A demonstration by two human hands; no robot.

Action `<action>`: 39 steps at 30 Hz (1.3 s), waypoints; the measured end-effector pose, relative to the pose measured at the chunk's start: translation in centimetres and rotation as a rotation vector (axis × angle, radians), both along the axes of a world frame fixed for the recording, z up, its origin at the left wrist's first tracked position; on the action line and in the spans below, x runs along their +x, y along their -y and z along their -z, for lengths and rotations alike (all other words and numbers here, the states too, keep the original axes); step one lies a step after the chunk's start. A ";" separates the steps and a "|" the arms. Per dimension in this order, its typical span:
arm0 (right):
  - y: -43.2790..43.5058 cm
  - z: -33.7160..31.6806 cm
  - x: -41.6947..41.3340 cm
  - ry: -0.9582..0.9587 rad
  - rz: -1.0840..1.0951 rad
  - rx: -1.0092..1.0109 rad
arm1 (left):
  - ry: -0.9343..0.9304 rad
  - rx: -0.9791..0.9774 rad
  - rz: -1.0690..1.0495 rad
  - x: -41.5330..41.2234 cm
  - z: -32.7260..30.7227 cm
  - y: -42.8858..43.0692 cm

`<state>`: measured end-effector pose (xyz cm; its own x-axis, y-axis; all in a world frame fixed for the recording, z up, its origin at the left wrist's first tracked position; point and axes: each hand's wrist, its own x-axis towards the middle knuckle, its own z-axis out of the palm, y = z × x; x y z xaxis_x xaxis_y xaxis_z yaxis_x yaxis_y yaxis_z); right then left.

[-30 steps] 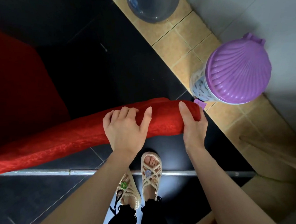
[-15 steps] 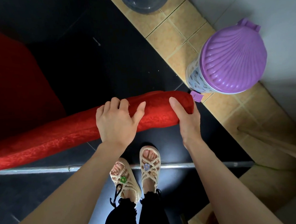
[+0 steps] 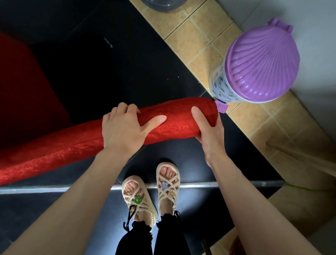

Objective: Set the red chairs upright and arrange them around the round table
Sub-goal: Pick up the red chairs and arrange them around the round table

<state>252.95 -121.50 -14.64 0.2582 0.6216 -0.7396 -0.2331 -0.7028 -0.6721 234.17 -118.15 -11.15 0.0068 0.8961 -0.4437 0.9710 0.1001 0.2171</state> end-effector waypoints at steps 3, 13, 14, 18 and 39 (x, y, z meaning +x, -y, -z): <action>-0.2 -0.2 0.1 -0.005 -0.004 -0.004 | -0.032 -0.057 0.009 -0.1 0.0 -0.7; -0.1 -0.2 -0.8 -0.043 0.096 0.007 | 0.087 -0.023 -0.011 -1.2 0.4 -1.2; -0.1 -0.4 -1.1 -0.028 0.122 0.011 | 0.107 -0.020 -0.019 -1.3 0.3 -1.3; -0.7 -1.3 -2.2 0.011 0.187 0.015 | 0.105 0.014 -0.056 -1.6 0.0 -1.5; -5.0 -16.1 -8.3 0.123 0.069 0.187 | 0.276 0.035 -0.308 -7.6 -13.8 -3.8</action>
